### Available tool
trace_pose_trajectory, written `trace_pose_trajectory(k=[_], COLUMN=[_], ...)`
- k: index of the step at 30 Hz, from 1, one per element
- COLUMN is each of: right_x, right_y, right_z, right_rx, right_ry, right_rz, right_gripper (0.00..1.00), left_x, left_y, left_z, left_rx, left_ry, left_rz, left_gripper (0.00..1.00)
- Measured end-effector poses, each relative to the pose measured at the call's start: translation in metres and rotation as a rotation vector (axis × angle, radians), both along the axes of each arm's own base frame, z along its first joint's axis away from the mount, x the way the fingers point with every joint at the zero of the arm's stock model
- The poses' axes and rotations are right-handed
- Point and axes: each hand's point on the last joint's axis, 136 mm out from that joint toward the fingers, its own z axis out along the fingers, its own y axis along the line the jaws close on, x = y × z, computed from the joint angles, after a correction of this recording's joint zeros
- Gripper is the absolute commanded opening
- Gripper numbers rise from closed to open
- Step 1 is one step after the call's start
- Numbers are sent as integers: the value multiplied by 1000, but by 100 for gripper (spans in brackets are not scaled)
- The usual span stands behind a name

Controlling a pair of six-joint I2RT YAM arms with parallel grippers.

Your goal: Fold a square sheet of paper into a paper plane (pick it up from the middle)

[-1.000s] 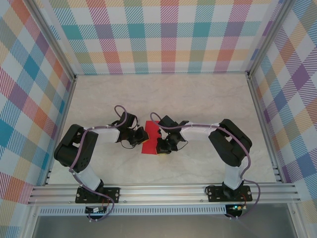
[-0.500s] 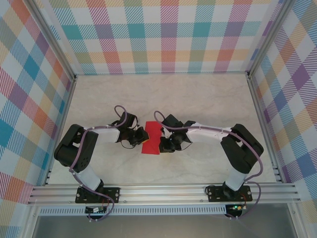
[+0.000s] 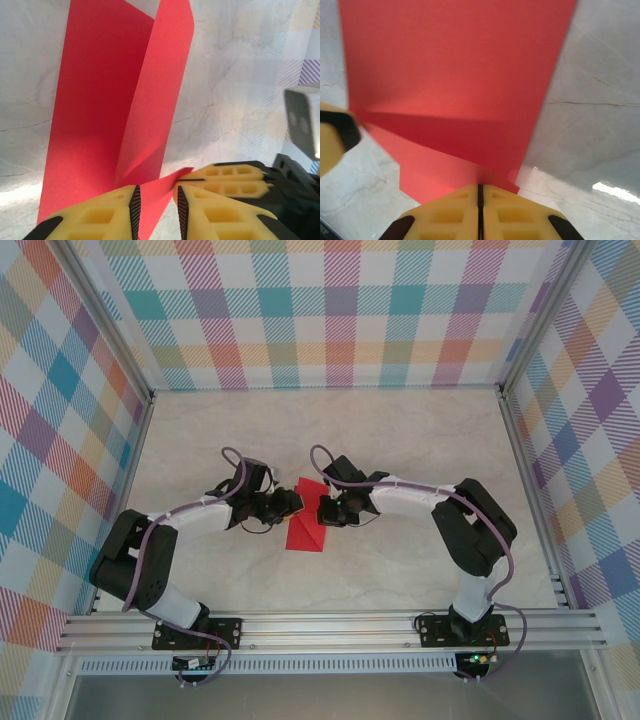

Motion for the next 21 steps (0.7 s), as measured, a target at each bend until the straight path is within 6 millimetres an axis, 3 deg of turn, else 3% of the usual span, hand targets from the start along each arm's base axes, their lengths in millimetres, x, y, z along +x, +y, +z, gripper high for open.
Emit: trace_pose_trajectory(k=[11,16,21], right_x=[11,13,14], right_y=[-3,-5,-5], right_z=[-4,-7,-7], right_rx=[-24,-32,-31], right_ry=[-11,-6,-5], right_rz=[-43,-59,-62], right_gripper=[11,11,11], left_x=[-8,-10,-10], left_y=[6,4,-5], left_z=[-16,-26,-31], left_rx=[28,22,-1], left_ry=[40,62,62], left_rz=[12,-1,-29], left_gripper=[45,44,34])
